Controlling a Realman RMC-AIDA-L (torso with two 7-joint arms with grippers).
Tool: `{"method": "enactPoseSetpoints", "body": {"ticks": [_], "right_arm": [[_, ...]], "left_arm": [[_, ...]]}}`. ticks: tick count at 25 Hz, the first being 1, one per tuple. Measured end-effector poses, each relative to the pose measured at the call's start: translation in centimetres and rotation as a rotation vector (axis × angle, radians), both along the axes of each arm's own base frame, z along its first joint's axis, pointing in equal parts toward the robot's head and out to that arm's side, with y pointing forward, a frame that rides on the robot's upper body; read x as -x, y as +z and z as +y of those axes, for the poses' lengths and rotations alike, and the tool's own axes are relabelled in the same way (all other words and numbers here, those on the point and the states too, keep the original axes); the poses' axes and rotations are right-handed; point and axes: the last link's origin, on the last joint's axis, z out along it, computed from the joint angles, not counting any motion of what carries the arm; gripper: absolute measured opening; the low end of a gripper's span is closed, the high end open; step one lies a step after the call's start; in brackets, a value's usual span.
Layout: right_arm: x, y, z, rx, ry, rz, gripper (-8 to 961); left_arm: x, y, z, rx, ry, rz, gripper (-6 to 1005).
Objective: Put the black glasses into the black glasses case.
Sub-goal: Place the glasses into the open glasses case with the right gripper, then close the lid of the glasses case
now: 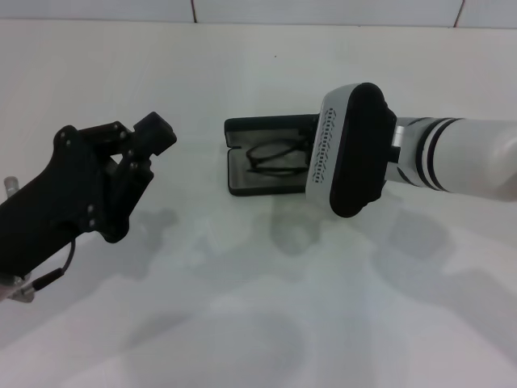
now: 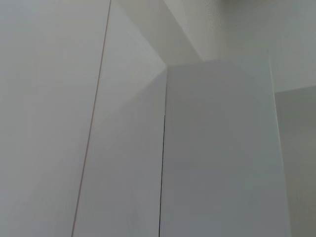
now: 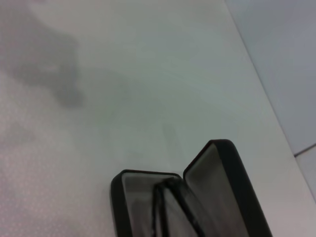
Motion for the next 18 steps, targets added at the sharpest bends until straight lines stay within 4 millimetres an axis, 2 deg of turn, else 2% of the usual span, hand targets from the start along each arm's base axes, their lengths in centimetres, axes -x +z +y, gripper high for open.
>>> {"method": "enactPoseSetpoints", "body": {"ticks": [8,18], "right_arm": [[0.2,-0.2,-0.3,0.008,0.009,0.001,157],[0.4,-0.3,-1.5,0.036,-0.002,0.002,157]], "left_arm": [[0.0,0.0,-0.1,0.002,-0.004,-0.002,43],[0.0,0.0,-0.2,-0.004,-0.005,0.0,43]]}}
